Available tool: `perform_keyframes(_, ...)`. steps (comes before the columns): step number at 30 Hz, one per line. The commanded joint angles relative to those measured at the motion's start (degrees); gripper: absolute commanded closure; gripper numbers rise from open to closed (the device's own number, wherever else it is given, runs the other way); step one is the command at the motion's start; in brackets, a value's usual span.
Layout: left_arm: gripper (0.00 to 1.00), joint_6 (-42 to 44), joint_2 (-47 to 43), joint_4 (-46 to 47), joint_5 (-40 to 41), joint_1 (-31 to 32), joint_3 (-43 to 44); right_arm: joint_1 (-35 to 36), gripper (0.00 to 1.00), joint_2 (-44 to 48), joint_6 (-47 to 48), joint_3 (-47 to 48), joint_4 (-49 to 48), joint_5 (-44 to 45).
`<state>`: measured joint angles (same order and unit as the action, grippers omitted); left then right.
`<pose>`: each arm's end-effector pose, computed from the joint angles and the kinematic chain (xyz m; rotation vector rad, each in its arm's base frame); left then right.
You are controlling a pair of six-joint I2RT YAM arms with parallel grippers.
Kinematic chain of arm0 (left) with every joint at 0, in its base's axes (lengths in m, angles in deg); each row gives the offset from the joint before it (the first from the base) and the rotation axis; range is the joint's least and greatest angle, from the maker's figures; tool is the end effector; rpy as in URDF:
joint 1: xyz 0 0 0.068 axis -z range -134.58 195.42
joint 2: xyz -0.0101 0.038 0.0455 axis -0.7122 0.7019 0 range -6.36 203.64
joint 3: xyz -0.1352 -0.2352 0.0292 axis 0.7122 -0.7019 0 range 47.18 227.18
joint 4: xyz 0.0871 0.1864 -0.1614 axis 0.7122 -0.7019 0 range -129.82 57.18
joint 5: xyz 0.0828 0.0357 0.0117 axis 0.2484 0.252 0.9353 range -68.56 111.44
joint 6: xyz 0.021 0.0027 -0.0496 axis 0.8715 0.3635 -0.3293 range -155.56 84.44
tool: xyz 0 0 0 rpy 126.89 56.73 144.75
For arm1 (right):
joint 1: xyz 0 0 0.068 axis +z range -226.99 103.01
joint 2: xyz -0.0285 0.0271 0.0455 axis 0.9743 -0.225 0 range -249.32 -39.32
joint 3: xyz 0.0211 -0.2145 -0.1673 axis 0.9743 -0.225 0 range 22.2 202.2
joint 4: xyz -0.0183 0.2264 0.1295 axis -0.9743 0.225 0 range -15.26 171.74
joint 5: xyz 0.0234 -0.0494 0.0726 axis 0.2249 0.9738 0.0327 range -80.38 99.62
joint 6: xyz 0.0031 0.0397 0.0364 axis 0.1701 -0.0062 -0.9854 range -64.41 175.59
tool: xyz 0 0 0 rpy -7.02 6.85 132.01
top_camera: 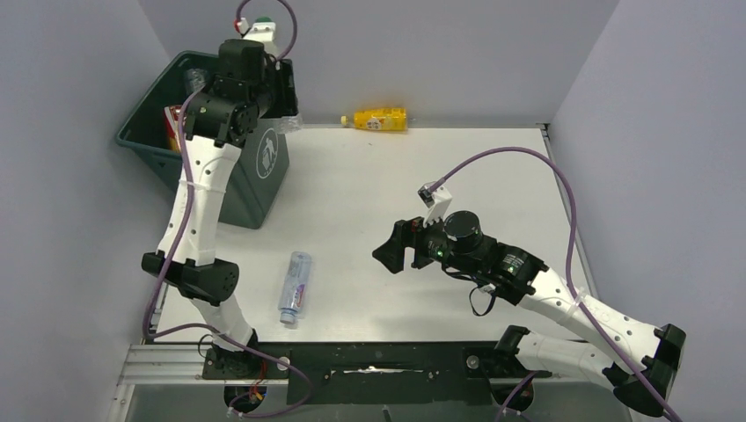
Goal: Put the plastic bottles in the bin
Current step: Place the plastic bottle in the trash bin.
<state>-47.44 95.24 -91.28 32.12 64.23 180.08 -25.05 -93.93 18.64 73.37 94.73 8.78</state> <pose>0.3317 -0.1061 0.5010 0.0071 2.0390 -0.1456 0.1327 0.1701 0.3304 -0.2876 2.1073 0.9892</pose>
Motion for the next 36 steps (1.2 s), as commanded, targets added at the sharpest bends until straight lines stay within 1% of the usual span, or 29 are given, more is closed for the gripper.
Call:
perform_keyframes(1, 0.6, 1.65, -3.09, 4.0, 0.28, -4.03, 2.29, 0.44, 0.02, 0.95, -0.49, 1.12, -0.71, 0.95)
perform_keyframes(6, 0.6, 1.04, -5.36, 9.21, -1.69, -11.02, 1.44, 0.43, 0.02, 0.28, -0.32, 2.3, 1.46, 0.92)
perform_keyframes(10, 0.6, -0.15, -6.2, 12.72, -5.35, -17.96, -0.54, 0.44, 0.02, -1.03, -0.31, 3.23, 2.14, 0.97)
perform_keyframes(13, 0.6, -0.51, -5.98, 14.59, -7.85, -21.24, -2.15, 0.46, 0.02, -2.58, -0.5, 4.31, 2.48, 0.8)
perform_keyframes(16, 0.59, -0.14, -5.59, 15.54, -8.96, -23.14, -4.28, 0.57, 0.02, -4.55, -0.66, 5.71, 2.73, 0.54)
perform_keyframes(19, 0.59, 0.54, -5.75, 17.0, -9.23, -23.72, -8.14, 0.66, 0.02, -6.3, -0.73, 6.74, 2.67, 0.72)
perform_keyframes(25, 0.53, 0.91, -5.9, 18.74, -9.35, -24.61, -14.79, 0.82, 0.02, -11.29, -0.93, 8.62, 1.79, -0.1)
perform_keyframes(27, 0.48, 0.81, -5.87, 18.77, -9.82, -24.78, -16.26, 0.88, 0.02, -13.13, -0.93, 9.56, 1.36, -0.5)
perform_keyframes(30, 0.38, 0.64, -6.57, 19.0, -10.76, -24.85, -18.62, 0.97, 0.02, -15.69, -0.72, 11.0, 0.5, -1.07)
perform_keyframes(31, 0.33, 0.59, -7.17, 19.21, -10.79, -24.79, -19.52, 1.12, 0.02, -16.37, -0.67, 11.25, 0.23, -1.1)
perform_keyframes(35, 0.19, -0.94, -10.54, 20.55, -11.59, -24.63, -23.57, 1.36, 0.02, -18.27, -0.86, 11.89, -1.4, -1.94)
perform_keyframes(36, 0.17, -1.23, -11.8, 20.67, -12.3, -24.43, -24.43, 1.5, 0.02, -18.69, -0.81, 12.19, -1.5, -2.17)
